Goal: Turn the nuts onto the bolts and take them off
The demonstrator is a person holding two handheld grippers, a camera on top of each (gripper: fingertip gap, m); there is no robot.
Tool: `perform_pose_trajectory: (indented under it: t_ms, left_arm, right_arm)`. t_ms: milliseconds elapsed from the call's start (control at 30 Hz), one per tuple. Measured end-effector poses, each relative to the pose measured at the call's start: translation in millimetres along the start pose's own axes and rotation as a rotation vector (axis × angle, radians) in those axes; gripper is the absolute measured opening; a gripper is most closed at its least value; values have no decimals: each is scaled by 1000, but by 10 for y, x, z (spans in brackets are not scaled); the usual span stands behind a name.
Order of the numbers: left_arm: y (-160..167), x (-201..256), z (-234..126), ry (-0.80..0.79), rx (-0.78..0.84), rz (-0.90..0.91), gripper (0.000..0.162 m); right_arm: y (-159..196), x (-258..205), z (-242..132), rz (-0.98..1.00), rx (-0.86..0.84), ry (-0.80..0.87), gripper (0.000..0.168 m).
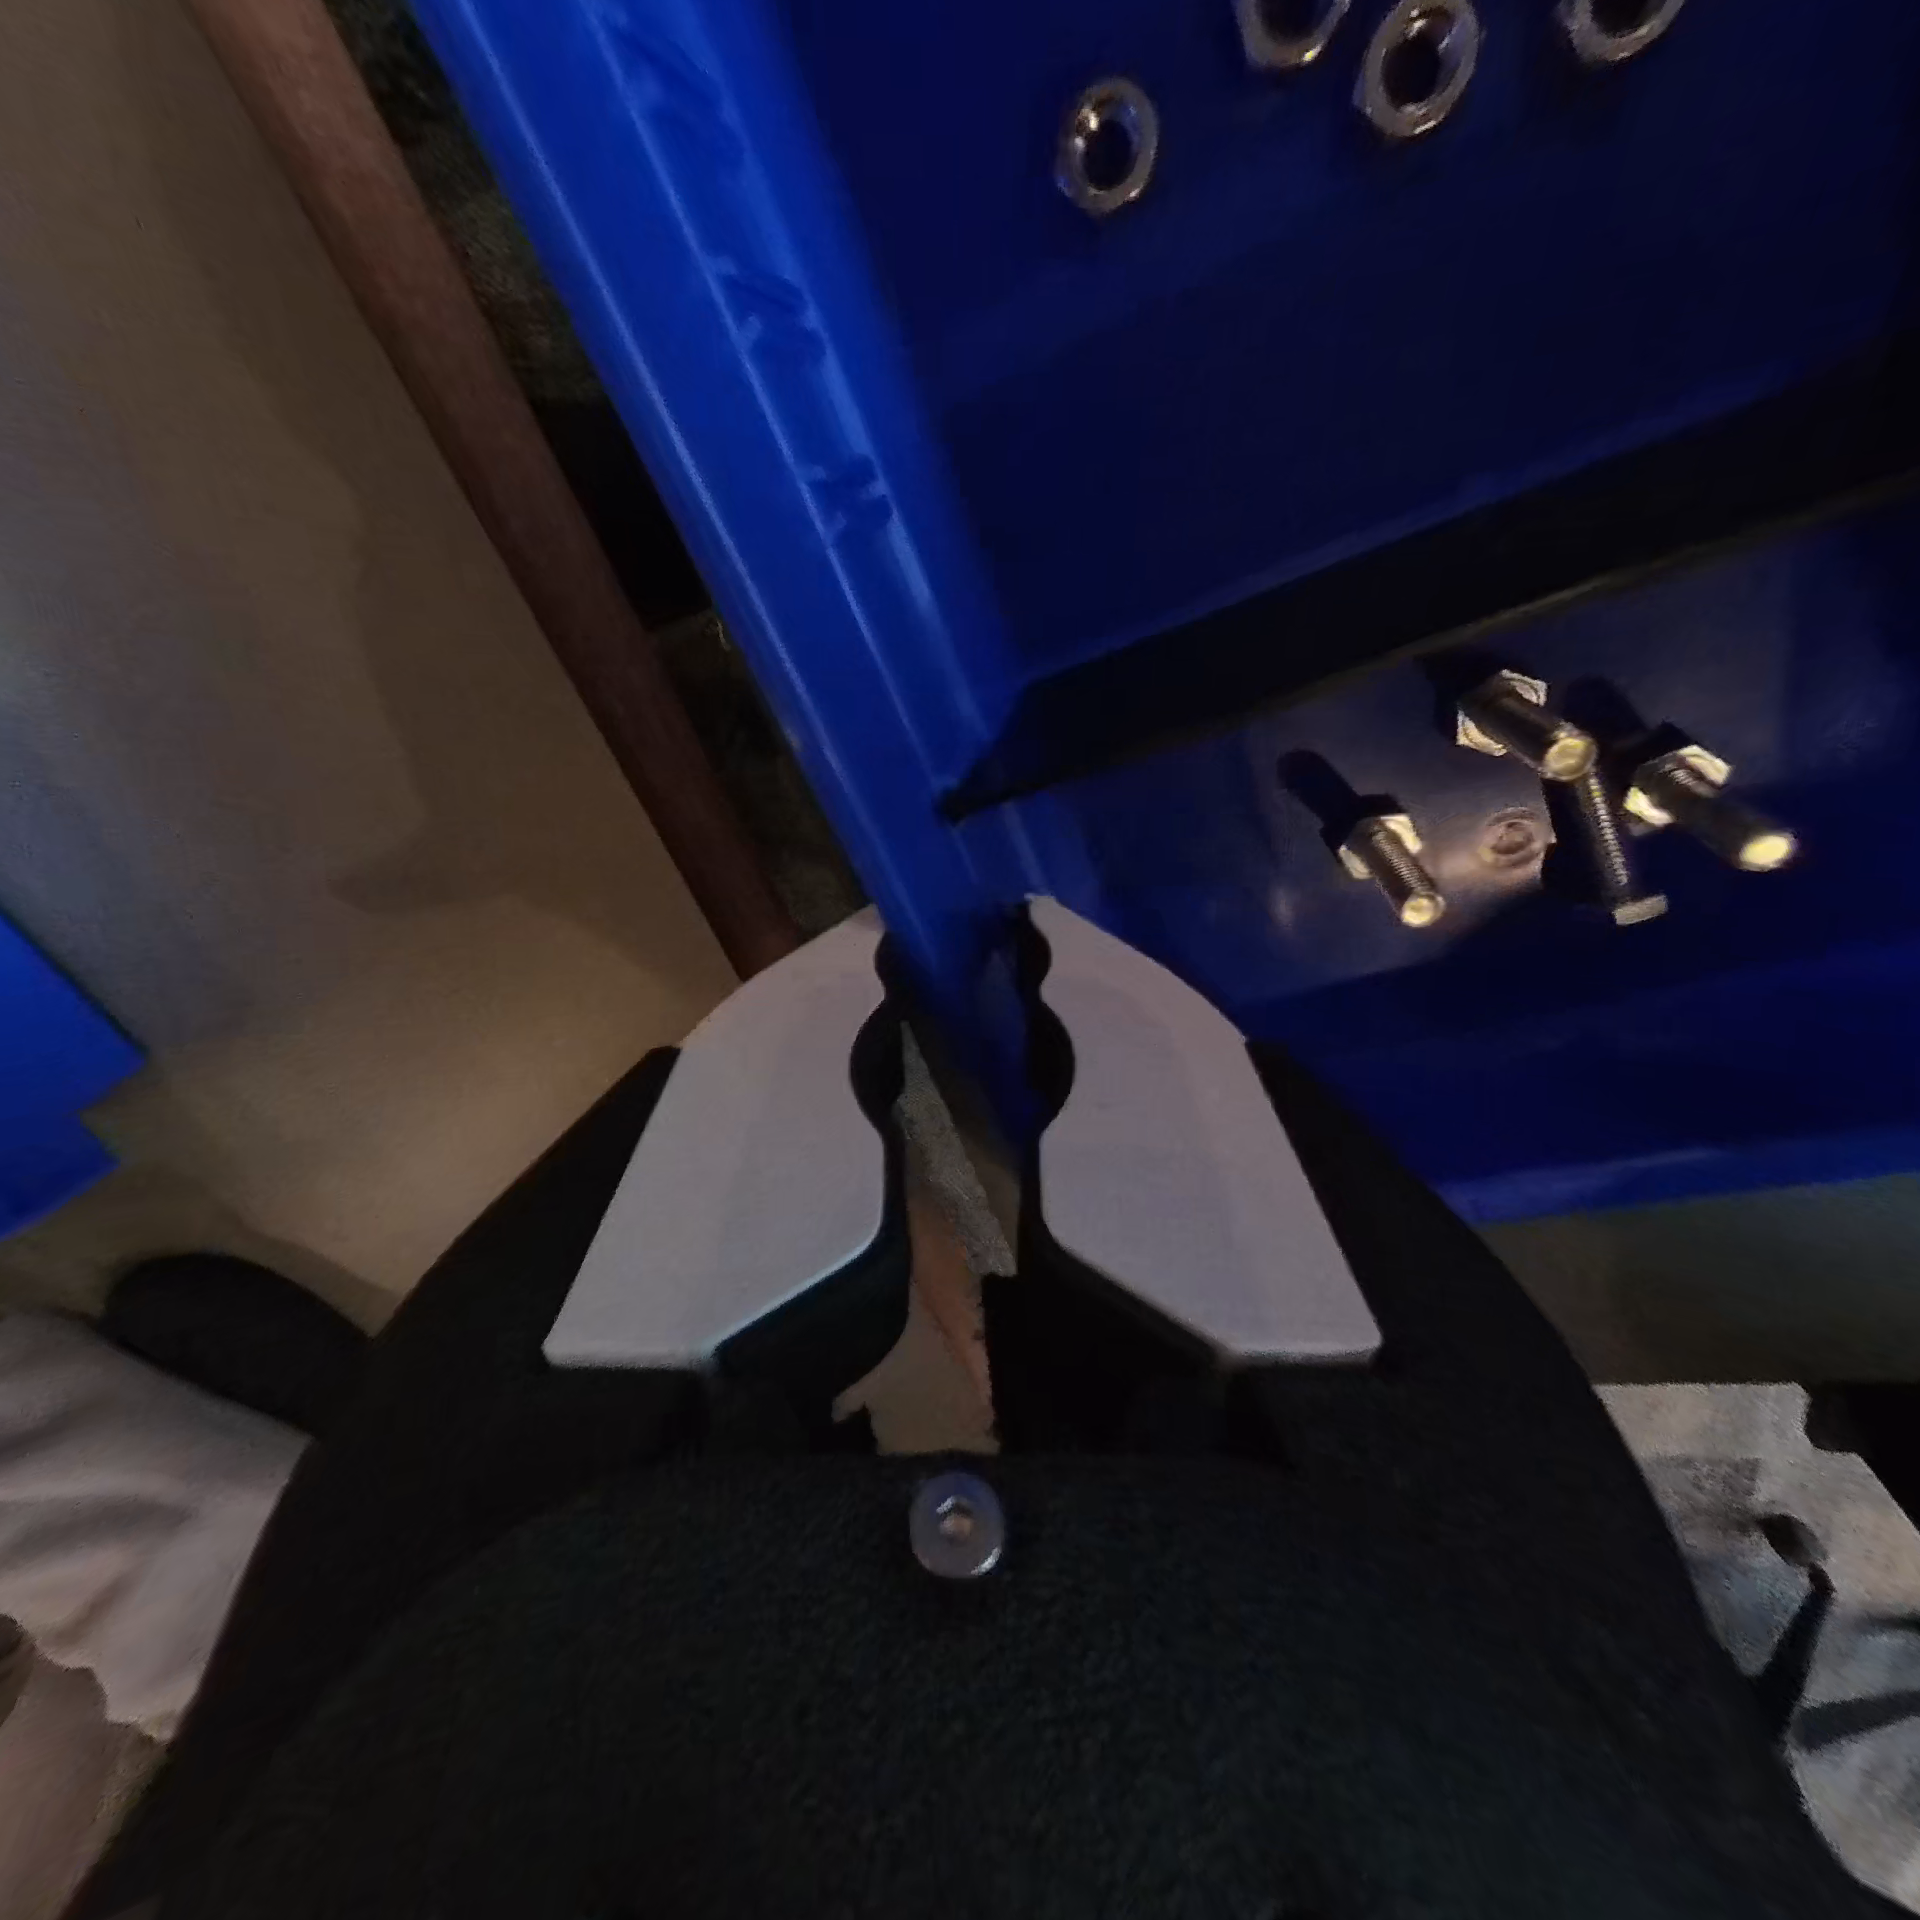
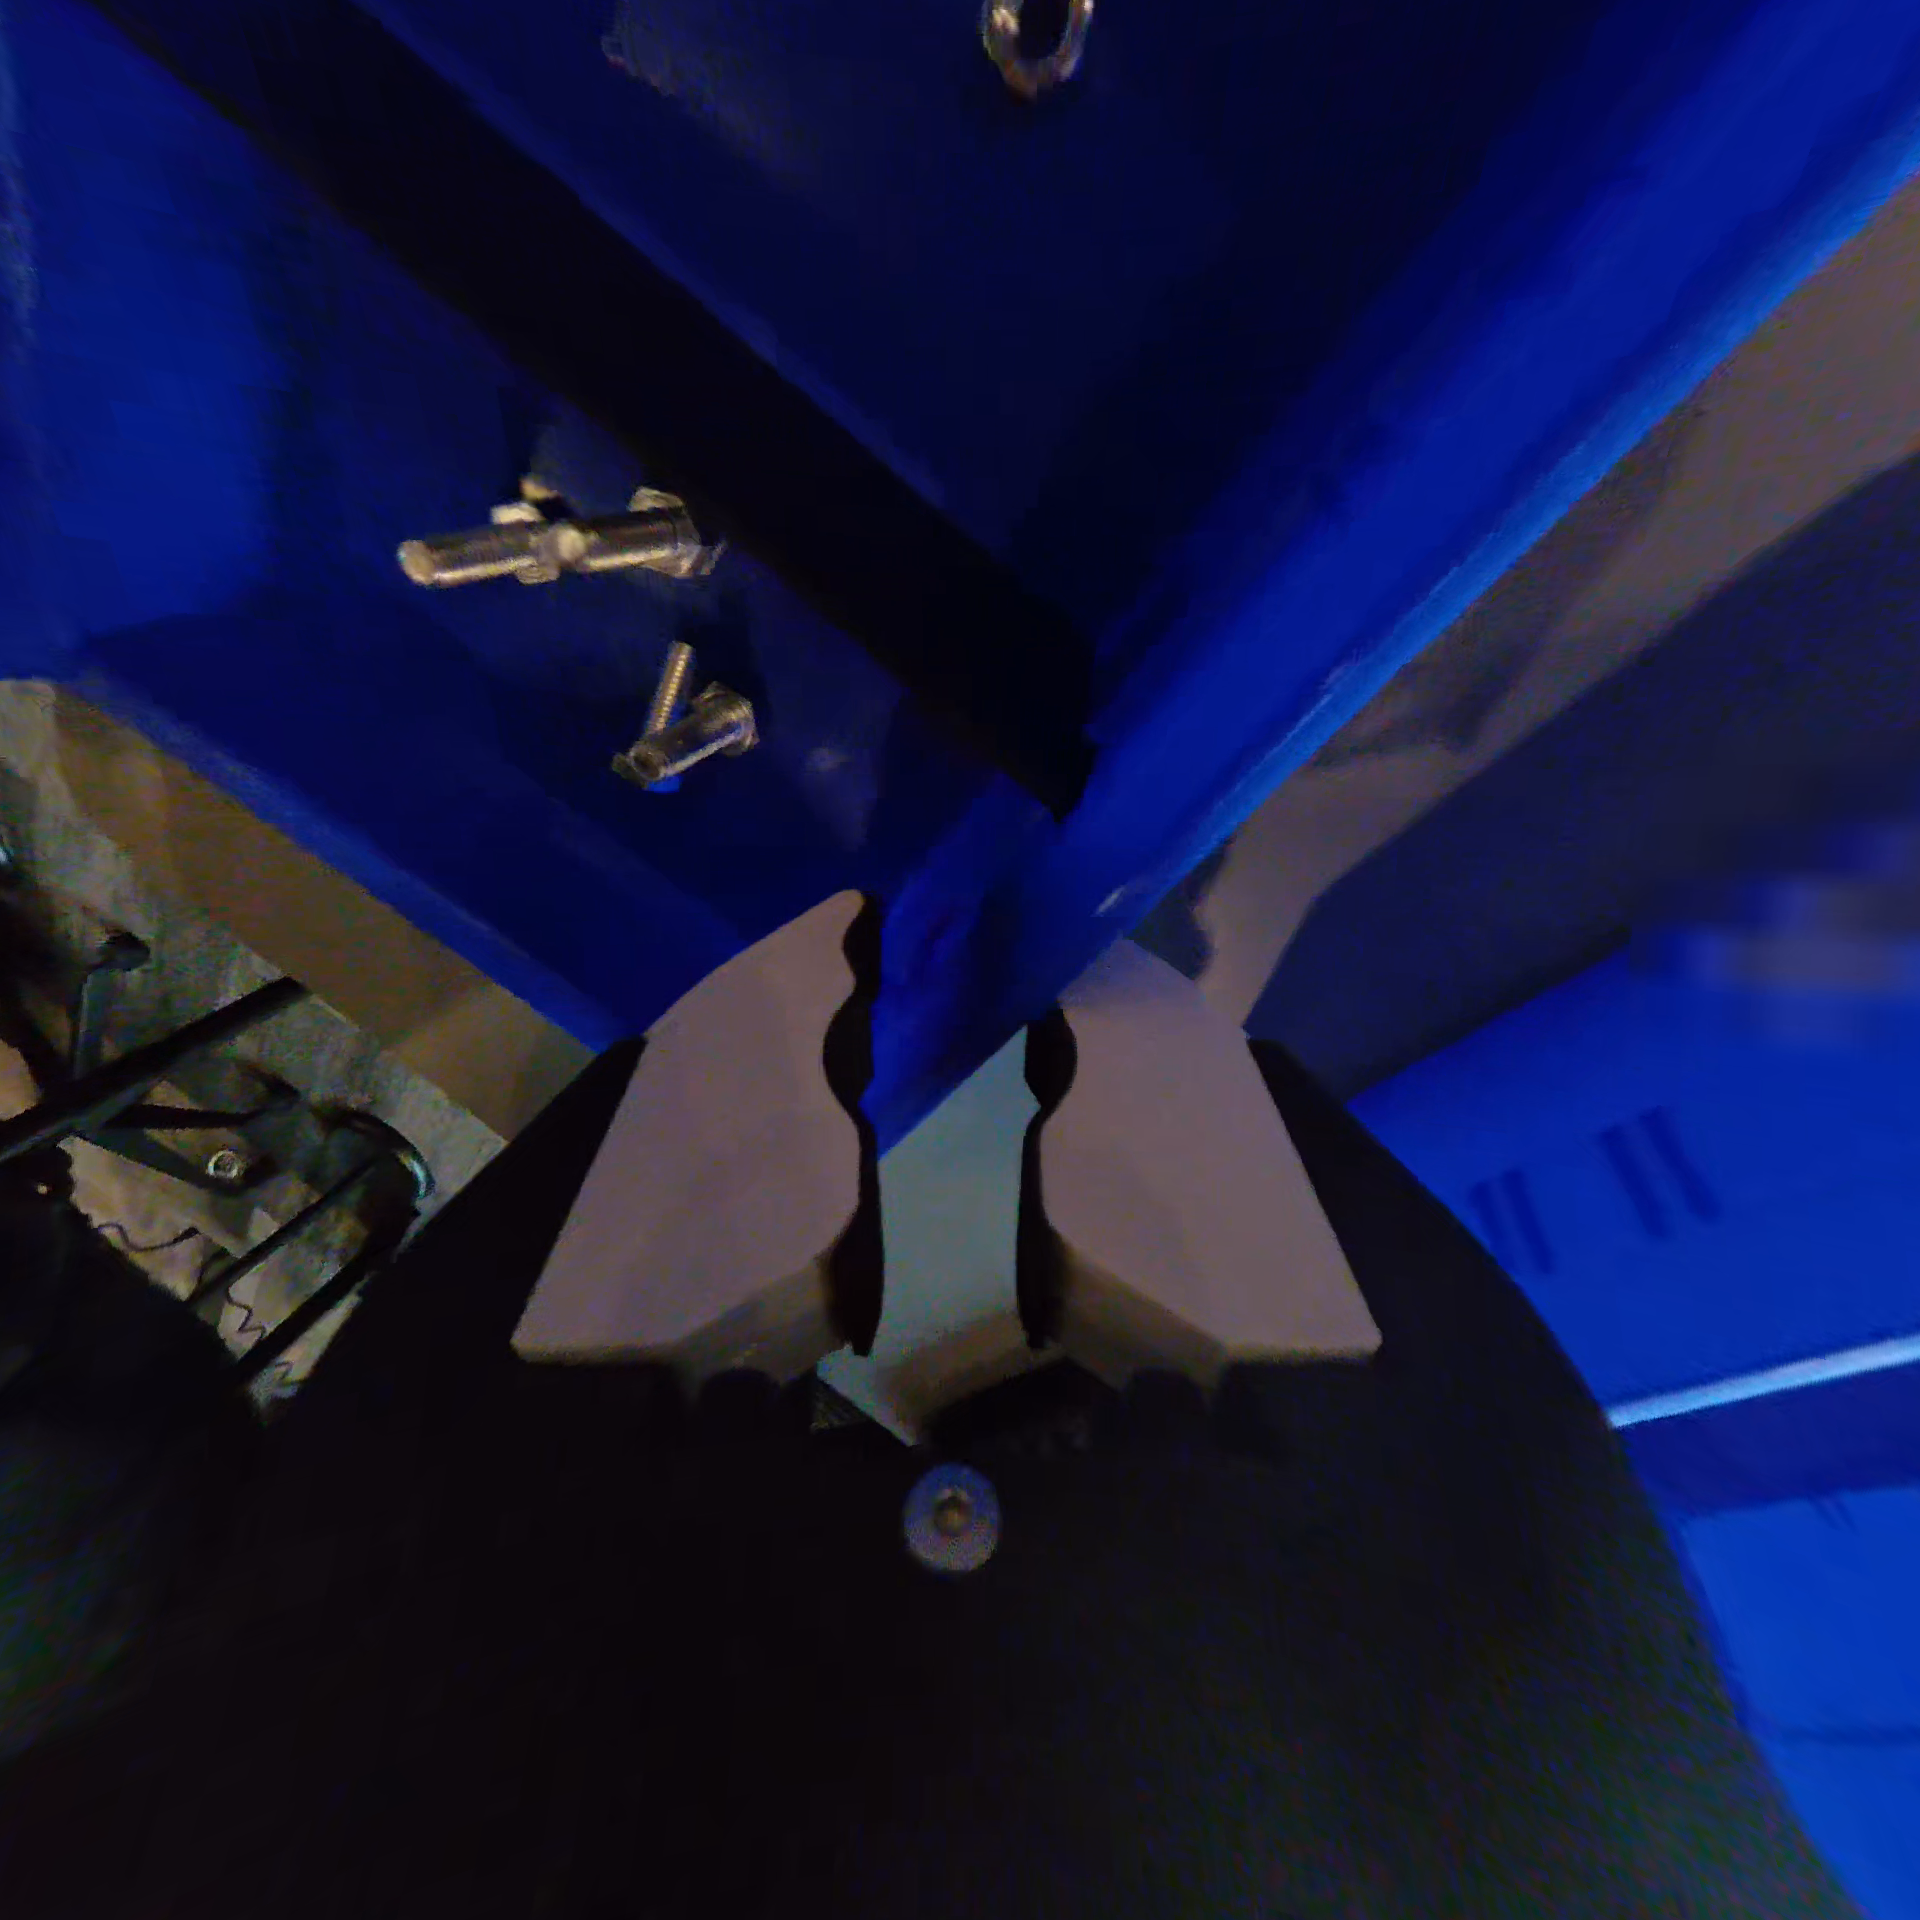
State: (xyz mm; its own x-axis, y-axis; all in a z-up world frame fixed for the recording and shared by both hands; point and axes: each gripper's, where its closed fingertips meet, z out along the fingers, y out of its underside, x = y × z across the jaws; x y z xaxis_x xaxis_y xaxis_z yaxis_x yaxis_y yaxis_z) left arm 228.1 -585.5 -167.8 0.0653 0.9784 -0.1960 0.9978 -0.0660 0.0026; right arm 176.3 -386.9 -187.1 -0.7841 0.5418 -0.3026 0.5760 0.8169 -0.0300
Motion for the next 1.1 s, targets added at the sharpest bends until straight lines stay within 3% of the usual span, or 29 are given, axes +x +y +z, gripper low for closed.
perform_pose_trajectory:
  t_ms: [100, 233, 300, 367, 500, 633, 733, 800, 867, 1000, 1100]
  left_arm:
    - [-7, -52, -40, -31, 39, -5, 18]
    - [-94, -228, -309, -151, 180, -31, 27]
    - [-163, -368, -570, -263, 306, -66, 50]
    - [-211, -409, -846, -320, 439, -89, 56]
    - [-220, -451, -1386, -488, 687, -117, 85]
    - [-193, -298, -1987, -646, 1055, -155, 121]
    - [-142, -6, -2276, -591, 1313, -185, 135]
    - [-102, 148, -2344, -512, 1419, -211, 145]
    - [-89, 311, -2336, -367, 1488, -237, 147]
    - [7, 664, -2487, -96, 1689, -242, 147]
    - [278, 958, -2872, 18, 2042, -174, 146]
  right_arm:
    - [-53, 23, -102, -38, 65, 25, 26]
    - [-88, 14, -376, -100, 166, 37, 44]
    - [-118, -10, -582, -162, 259, 47, 46]
    - [-136, 5, -834, -205, 368, 73, 47]
    - [-150, 79, -1432, -266, 634, 148, 55]
    - [-38, 108, -2108, -391, 955, 281, 66]
    - [145, 141, -2437, -469, 1133, 365, 95]
    - [253, 189, -2450, -521, 1157, 382, 141]
    - [363, 234, -2345, -570, 1114, 336, 146]
    - [615, 173, -2374, -694, 1229, 172, 146]
    - [855, 170, -2536, -766, 1379, 53, 147]
